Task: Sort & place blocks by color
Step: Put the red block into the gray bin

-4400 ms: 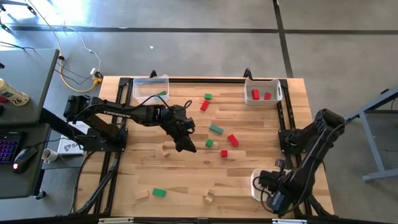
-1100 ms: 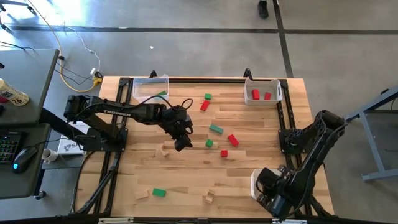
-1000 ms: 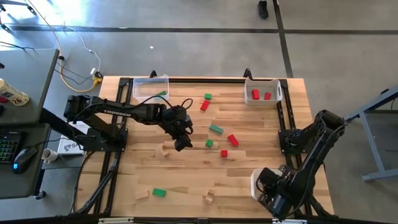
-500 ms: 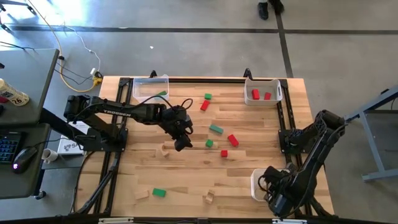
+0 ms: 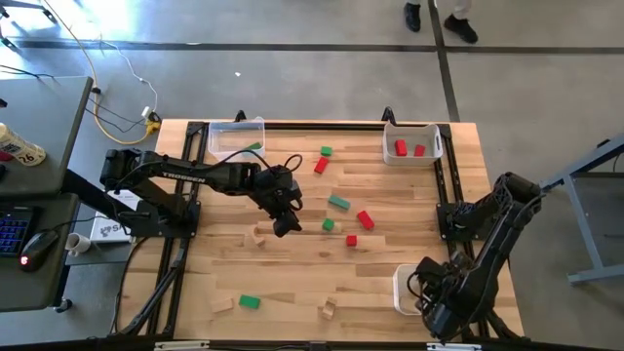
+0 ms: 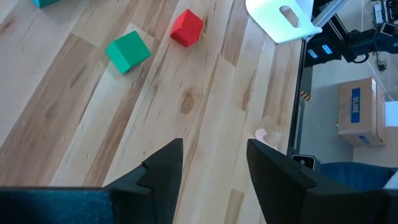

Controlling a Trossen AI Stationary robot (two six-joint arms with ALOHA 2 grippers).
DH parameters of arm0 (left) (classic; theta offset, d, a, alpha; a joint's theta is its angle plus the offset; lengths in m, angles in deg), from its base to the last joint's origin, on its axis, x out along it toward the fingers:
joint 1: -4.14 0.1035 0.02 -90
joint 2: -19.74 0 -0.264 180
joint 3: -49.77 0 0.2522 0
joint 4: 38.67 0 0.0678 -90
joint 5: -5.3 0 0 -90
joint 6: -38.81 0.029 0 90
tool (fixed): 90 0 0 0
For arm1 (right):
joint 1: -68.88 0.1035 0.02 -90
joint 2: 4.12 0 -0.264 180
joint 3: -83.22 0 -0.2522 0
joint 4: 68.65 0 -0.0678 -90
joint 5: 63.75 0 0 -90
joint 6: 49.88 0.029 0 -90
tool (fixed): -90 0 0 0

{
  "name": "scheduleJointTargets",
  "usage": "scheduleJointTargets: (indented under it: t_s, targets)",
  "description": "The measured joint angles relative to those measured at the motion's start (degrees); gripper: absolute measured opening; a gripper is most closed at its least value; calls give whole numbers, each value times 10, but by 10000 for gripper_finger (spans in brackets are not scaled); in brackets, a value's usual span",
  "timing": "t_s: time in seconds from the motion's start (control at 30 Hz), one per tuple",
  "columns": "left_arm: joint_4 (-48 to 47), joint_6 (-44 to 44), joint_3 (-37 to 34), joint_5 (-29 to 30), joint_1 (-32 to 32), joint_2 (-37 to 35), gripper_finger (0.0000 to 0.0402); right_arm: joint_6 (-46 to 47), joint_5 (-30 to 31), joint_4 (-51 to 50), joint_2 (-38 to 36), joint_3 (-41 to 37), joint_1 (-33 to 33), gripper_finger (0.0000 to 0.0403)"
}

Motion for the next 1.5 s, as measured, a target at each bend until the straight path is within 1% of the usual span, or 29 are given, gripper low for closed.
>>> scheduleJointTargets:
  t_s: [0.13, 0.2, 0.33, 0.47, 0.6, 0.8, 1.03, 1.2, 1.37, 1.5]
  targets:
    - [-1, 15, 0, 5, 0, 0, 168, 5, 66, 1, 0, 0, -13, 151]
    - [-8, 21, 0, 22, 0, 0, 168, 4, 86, 2, 0, 0, -25, 151]
    - [-30, 36, 0, 72, 0, 0, 168, -15, 120, 2, -1, 0, -55, 151]
    - [-55, 65, 0, 112, 0, 0, 168, -56, 151, -9, -14, 0, -91, 151]
    - [-80, 97, 0, 142, 1, -4, 168, -99, 186, -37, -43, 0, -136, 151]
    - [-112, 109, 1, 174, 16, -21, 168, -209, 216, -45, -103, 0, -226, 151]
    - [-116, 109, 0, 174, 70, -66, 168, -336, 217, -9, -162, 0, -358, 151]
    - [-117, 114, 0, 175, 112, -92, 168, -405, 199, 36, -179, 0, -451, 151]
    - [-118, 128, 0, 175, 144, -103, 168, -490, 142, 91, -174, 0, -536, 151]
    - [-121, 145, 0, 177, 170, -103, 168, -529, 88, 150, -173, 0, -596, 151]
